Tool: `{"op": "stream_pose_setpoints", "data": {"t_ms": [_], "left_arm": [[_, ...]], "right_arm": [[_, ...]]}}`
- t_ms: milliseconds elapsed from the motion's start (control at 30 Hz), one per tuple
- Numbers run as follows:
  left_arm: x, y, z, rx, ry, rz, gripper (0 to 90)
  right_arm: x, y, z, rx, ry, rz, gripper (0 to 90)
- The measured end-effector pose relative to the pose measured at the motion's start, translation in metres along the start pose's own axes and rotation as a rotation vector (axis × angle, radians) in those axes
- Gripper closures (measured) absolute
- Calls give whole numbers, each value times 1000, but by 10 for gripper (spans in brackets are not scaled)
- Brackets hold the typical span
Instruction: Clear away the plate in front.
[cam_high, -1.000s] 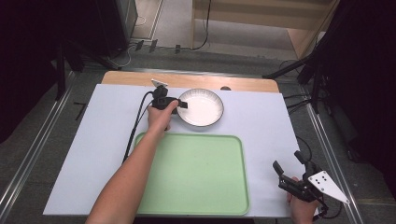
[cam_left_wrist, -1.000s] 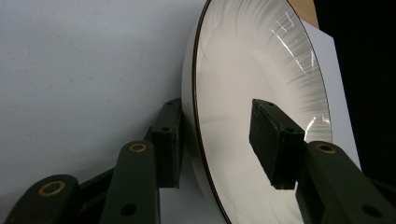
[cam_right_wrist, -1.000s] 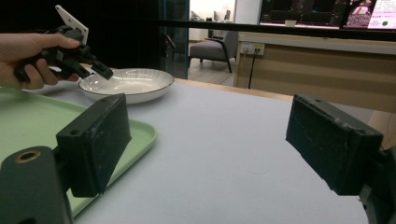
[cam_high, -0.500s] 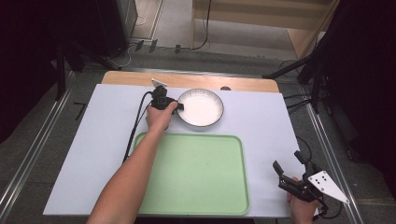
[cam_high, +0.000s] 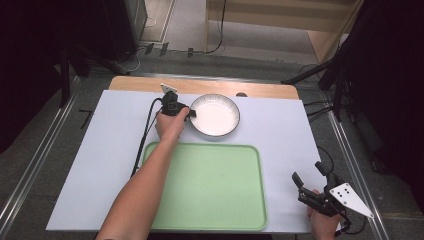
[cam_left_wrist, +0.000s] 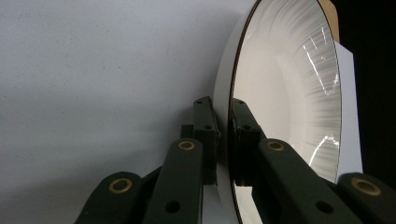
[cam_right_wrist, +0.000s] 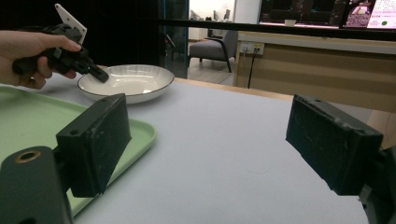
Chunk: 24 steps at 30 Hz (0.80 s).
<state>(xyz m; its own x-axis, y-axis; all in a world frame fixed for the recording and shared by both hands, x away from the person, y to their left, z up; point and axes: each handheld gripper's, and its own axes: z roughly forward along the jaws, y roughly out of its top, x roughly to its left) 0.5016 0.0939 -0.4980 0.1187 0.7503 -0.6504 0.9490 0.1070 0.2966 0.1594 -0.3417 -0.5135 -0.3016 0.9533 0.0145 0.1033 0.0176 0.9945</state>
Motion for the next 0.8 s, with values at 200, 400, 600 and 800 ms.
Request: {"op": "stream_pose_setpoints", "data": {"t_ms": [200, 400, 600, 800], "left_arm": [[1, -1, -1, -4, -4, -31, 857], [1, 1, -11, -25, -16, -26, 856], [-1, 2, -26, -36, -48, -14, 855], [-1, 1, -42, -40, -79, 2, 855]], "right_arm": [[0, 0, 0, -3, 2, 5, 144], [0, 0, 0, -2, 4, 3, 145], [0, 0, 0, -1, 2, 2, 145], [0, 0, 0, 0, 1, 0, 145]]}}
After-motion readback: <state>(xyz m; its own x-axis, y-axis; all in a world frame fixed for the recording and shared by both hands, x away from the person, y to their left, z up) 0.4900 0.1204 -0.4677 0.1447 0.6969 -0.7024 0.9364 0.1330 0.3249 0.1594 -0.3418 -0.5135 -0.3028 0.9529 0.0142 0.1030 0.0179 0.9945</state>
